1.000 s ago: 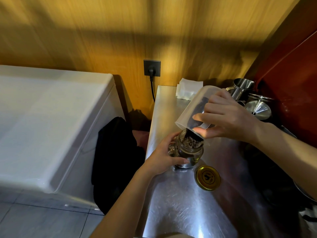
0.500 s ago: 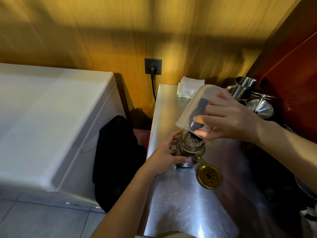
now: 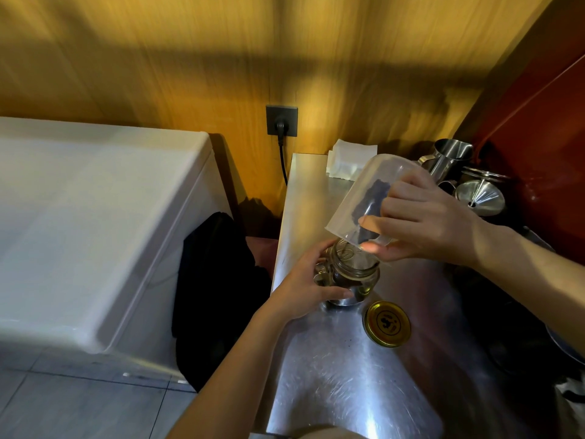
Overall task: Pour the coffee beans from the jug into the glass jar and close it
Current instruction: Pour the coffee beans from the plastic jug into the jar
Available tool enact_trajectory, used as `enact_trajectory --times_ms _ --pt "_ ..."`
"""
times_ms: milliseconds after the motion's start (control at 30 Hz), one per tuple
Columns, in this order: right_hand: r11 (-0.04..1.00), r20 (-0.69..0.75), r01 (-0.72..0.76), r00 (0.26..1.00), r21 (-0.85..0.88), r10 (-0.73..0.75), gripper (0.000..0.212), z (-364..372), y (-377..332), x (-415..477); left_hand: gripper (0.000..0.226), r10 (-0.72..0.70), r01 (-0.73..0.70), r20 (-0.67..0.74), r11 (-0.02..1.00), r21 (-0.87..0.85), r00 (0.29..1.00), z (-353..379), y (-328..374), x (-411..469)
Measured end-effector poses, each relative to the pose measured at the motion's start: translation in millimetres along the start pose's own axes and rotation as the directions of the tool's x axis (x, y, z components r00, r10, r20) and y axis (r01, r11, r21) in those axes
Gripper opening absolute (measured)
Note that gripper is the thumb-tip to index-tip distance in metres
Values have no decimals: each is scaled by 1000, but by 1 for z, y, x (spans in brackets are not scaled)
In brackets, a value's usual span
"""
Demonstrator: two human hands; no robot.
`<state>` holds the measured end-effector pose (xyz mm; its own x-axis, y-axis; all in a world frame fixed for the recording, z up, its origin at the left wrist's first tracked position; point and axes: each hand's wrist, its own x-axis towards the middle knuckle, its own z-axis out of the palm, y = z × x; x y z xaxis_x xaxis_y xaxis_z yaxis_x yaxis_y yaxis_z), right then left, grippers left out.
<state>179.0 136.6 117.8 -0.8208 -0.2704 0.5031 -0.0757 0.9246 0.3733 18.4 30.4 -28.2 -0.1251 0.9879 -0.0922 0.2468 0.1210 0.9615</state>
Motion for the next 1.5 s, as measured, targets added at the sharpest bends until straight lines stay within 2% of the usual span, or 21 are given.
enact_trajectory --times_ms 100,667,933,1267,1500 --pt "999 3 50 999 -12 -50 24 -2 -1 2 78 -7 7 9 1000 -2 1000 -1 1 0" --pt "997 28 67 997 -28 -66 26 -5 -3 5 76 -19 19 17 1000 -13 1000 -1 1 0" --pt "992 19 113 994 -52 -112 22 -5 -3 5 86 -13 12 29 1000 13 999 -2 1 -1" --pt "981 32 187 982 -59 -185 21 -7 -6 5 88 11 -11 21 1000 1 1000 0 1 -2" --pt "967 6 241 971 -80 -241 17 -6 -8 4 76 29 -29 17 1000 -5 999 -1 -1 -2"
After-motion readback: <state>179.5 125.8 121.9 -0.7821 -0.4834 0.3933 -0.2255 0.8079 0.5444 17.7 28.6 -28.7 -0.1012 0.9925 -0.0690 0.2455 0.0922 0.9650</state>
